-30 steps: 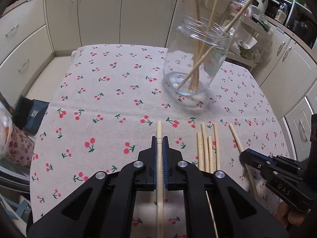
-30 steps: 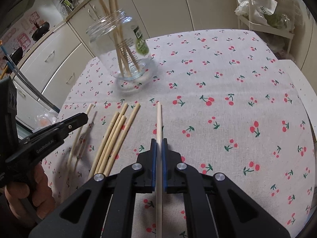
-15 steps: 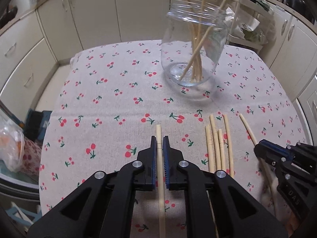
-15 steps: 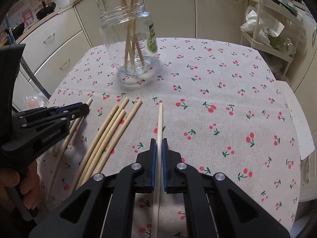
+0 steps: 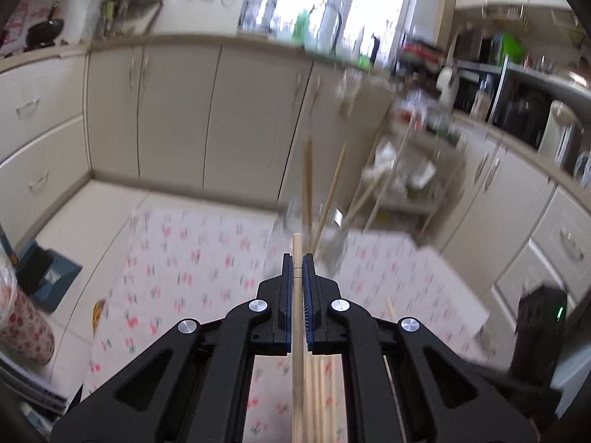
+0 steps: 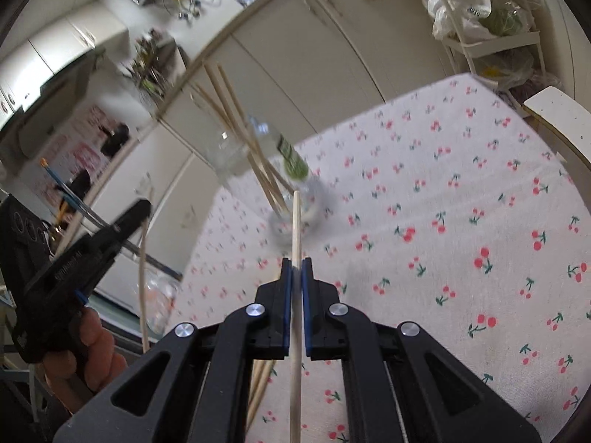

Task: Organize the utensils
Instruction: 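Lift both held sticks up toward the glass jar, then open the left tool over the jar to drop its stick while the right tool holds its stick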

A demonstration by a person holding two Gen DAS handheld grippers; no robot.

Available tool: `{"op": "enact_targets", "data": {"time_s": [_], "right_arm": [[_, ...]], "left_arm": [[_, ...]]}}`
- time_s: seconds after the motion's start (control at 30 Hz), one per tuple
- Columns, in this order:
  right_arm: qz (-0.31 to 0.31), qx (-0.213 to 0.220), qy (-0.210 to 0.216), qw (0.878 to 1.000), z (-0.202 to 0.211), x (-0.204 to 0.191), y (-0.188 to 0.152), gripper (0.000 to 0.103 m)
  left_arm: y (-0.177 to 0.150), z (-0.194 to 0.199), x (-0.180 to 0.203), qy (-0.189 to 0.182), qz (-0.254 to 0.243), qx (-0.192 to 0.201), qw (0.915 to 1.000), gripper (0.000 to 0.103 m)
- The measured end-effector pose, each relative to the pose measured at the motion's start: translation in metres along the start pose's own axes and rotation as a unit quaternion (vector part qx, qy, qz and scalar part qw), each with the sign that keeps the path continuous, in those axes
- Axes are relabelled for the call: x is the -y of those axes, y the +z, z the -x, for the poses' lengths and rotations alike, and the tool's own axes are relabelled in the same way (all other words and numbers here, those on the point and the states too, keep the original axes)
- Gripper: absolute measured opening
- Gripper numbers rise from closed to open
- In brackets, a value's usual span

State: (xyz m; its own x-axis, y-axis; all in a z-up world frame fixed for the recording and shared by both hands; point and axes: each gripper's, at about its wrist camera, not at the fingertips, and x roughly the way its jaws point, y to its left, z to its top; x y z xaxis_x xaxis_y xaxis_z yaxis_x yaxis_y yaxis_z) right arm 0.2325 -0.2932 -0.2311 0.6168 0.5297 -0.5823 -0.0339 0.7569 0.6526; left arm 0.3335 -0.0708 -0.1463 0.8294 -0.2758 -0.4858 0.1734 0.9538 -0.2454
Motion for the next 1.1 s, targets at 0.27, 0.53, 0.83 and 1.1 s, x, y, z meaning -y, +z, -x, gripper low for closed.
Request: {"op": "enact_targets", "data": {"time_s": [0.27,0.53,0.83,1.1], "right_arm": [[-0.006,0.033,0.007,0.999,0.015,0.001,0.004,0.006],[-0.012,0.056,0.008,0.998,0.022,0.005,0.008,0.006],[-0.026,0.074,0.017,0.997,0.030,0.010,0.011,0.006],[-0.021,0.089,0.011,0.996,0.036,0.009,0.014,0.006]], "left_arm": [[0.053,0.005,0.007,-0.009,0.027,0.090,0.9956,0.005],[0.103,-0.010,0.007,-0.008,0.067,0.166,0.9839,0.005],[0.127,-0.045,0.015,-0.005,0.084,0.216,0.9728,0.005],[0.116,-0.084,0.015,0.014,0.094,0.223,0.9702,0.005]]}}
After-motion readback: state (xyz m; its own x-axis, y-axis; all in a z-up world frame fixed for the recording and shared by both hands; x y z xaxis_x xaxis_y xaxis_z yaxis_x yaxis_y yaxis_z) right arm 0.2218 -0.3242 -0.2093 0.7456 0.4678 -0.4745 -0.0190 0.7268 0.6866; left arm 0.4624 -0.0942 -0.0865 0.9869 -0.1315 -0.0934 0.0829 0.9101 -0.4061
